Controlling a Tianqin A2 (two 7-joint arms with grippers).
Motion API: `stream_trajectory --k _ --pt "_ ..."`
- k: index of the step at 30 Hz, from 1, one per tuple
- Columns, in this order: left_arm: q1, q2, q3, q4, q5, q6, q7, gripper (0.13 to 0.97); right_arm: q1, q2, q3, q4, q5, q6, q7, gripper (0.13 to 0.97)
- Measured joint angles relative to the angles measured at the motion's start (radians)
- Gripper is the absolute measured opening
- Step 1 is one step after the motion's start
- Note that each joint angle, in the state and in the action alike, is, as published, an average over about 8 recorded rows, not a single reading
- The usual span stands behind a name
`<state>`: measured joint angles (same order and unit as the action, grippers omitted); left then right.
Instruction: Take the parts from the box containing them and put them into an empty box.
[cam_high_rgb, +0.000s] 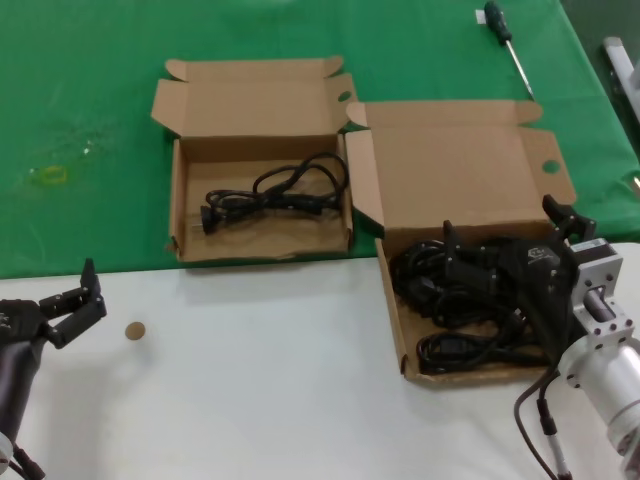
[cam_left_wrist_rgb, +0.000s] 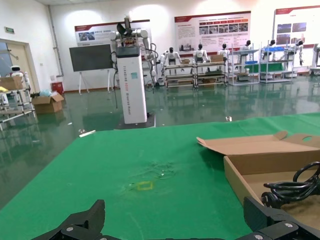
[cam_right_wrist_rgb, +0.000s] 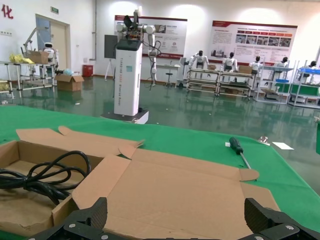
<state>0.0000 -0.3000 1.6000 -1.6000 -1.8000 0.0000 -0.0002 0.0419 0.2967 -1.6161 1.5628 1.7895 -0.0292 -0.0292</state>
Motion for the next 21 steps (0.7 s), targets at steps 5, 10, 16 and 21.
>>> stream_trajectory --k 5,10,16,21 --pt "0.000 0.000 0.000 0.000 0.000 0.000 0.000 0.966 -0.010 0.001 0.004 0.009 0.003 0.007 0.007 0.966" --pt "0.000 0.000 0.000 0.000 0.000 0.000 0.000 0.966 -0.011 0.001 0.004 0.010 0.003 0.008 0.008 0.966" --pt "0.000 0.000 0.000 0.000 0.000 0.000 0.000 0.966 -0.011 0.001 0.004 0.010 0.003 0.008 0.008 0.966" --pt "0.000 0.000 0.000 0.000 0.000 0.000 0.000 0.966 -0.011 0.001 0.004 0.010 0.003 0.008 0.008 0.966"
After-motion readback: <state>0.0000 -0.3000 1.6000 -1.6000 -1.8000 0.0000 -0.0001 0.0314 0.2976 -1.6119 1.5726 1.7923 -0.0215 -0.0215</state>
